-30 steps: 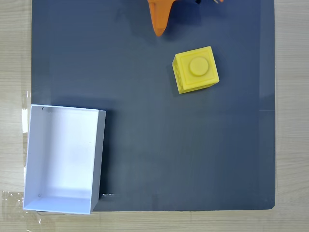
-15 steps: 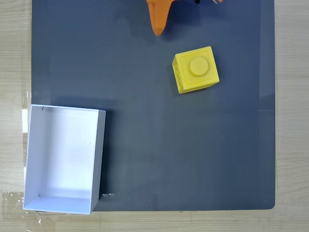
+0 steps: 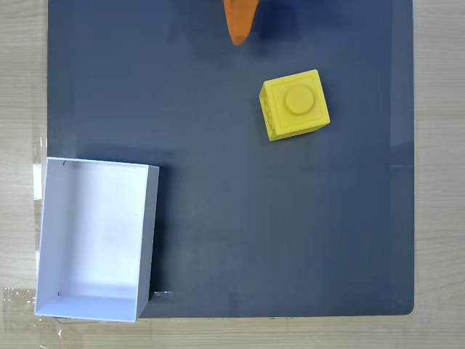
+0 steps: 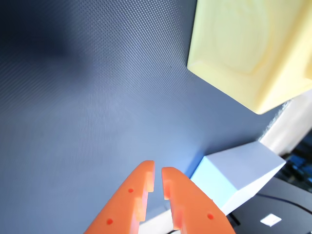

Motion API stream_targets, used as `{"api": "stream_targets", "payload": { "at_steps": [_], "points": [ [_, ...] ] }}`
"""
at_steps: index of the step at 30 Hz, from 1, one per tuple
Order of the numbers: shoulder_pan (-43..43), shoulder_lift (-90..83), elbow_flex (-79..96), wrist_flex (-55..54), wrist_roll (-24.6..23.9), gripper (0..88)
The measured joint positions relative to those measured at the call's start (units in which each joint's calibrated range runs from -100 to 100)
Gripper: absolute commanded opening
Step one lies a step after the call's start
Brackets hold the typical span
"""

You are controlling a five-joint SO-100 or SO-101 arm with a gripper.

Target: Grasp a yellow block and put it in the box

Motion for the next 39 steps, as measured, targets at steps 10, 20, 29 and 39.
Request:
{"api": "stream_targets", "payload": {
  "at_steps": [10,20,29,39],
  "points": [
    [0.4,37.4,-39.7,6.9,0.0,2.6],
    [-9.1,59.9,-69.4,27.5,0.0,20.1],
    [-9.8,63.0,-68.2,28.8,-0.1,52.7],
    [-10.7,72.5,-62.1,21.0,-0.2,54.2]
  ]
}}
